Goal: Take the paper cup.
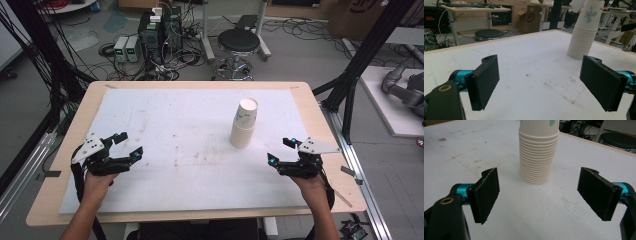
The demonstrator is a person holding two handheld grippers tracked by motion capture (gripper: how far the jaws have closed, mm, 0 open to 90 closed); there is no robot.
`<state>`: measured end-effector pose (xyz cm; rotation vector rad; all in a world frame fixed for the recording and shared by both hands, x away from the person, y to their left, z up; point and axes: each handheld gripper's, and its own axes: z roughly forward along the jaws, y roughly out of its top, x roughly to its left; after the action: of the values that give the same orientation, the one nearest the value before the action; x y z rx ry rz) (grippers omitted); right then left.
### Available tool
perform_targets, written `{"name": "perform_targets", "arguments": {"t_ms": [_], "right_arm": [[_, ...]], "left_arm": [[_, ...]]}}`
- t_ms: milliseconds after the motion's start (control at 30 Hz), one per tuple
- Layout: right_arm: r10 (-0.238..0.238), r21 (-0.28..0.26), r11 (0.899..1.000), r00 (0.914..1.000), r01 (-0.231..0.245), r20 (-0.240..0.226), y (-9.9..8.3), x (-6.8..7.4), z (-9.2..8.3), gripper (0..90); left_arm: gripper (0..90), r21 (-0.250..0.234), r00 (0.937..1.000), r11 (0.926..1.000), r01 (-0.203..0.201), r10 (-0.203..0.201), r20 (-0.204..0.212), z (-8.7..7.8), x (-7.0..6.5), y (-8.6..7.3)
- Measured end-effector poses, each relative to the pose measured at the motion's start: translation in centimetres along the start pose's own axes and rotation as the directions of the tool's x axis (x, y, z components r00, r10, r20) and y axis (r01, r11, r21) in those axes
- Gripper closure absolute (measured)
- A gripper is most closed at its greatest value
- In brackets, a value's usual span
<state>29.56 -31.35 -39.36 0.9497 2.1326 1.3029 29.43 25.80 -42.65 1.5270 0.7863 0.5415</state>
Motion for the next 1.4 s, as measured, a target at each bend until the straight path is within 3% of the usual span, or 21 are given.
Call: {"name": "perform_targets", "arguments": {"t_ms": [433, 867, 1400], "right_arm": [[0.014, -0.025, 1.000, 0.9999, -0.014, -0.009, 0.1, -0.5, -0.6, 18.0], [0.041, -0.006, 0.999, 0.9989, -0.042, -0.021, 0.5, -0.2, -0.9, 18.0], [0.019, 0.001, 1.000, 0.9976, -0.019, -0.067, 4.0, 0.5, -0.8, 18.0]], "left_arm": [[16.0, -0.010, 0.9999, 0.9999, 0.009, -0.009, 0.007, 0.5, -0.3, 0.2], [16.0, -0.005, 0.9995, 0.9998, 0.018, -0.018, 0.027, 0.7, -0.2, 0.0], [16.0, -0.006, 0.9989, 0.9997, 0.026, -0.025, 0.039, 0.9, -0.5, 0.1]]}}
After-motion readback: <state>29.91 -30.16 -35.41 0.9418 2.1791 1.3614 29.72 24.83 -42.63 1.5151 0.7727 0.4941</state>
